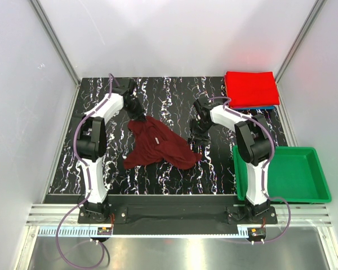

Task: Fold and stack the t-shirts
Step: Flatten the tshirt out

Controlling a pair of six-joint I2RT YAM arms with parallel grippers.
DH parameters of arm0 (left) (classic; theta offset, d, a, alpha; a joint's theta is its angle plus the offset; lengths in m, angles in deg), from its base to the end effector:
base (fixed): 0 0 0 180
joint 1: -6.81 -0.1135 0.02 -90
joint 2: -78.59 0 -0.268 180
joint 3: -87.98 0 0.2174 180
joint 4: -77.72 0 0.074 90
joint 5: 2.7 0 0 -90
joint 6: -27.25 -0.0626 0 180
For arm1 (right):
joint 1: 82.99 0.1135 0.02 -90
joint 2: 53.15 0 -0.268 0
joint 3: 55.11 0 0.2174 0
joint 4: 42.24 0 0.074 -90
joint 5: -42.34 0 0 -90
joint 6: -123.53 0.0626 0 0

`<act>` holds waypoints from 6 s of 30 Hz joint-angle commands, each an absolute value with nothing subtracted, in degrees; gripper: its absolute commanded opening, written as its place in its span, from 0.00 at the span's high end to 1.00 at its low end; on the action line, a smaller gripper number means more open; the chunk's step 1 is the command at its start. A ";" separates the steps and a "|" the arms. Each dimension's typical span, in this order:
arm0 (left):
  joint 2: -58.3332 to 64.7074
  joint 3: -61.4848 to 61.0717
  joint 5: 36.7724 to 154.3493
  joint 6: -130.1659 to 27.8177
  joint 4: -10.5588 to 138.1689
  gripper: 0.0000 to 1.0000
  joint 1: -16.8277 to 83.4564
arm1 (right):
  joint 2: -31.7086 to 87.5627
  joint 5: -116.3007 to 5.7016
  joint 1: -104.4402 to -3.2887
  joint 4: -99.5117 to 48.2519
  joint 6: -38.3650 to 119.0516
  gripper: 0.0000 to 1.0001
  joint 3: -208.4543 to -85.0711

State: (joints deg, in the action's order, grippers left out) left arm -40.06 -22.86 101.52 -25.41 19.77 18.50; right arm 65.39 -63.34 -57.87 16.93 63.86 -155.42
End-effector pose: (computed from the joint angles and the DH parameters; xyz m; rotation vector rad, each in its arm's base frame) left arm 0.4074 -0.1000 0.1963 -0.5492 2.7507 -0.5681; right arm 0.3403 0.1783 0.1499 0.0917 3.0288 0.5249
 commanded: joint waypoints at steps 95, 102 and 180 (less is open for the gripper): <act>-28.48 -21.40 79.30 -31.82 12.57 0.36 7.94 | 23.40 -41.23 -46.58 32.51 79.94 0.50 -146.02; -15.10 -1.28 87.90 -29.10 22.76 0.32 11.82 | 40.04 -45.29 -55.83 19.75 66.16 0.48 -153.55; -9.89 -1.95 101.97 -25.15 26.53 0.36 31.76 | 53.26 -42.12 -57.06 41.45 76.52 0.60 -172.87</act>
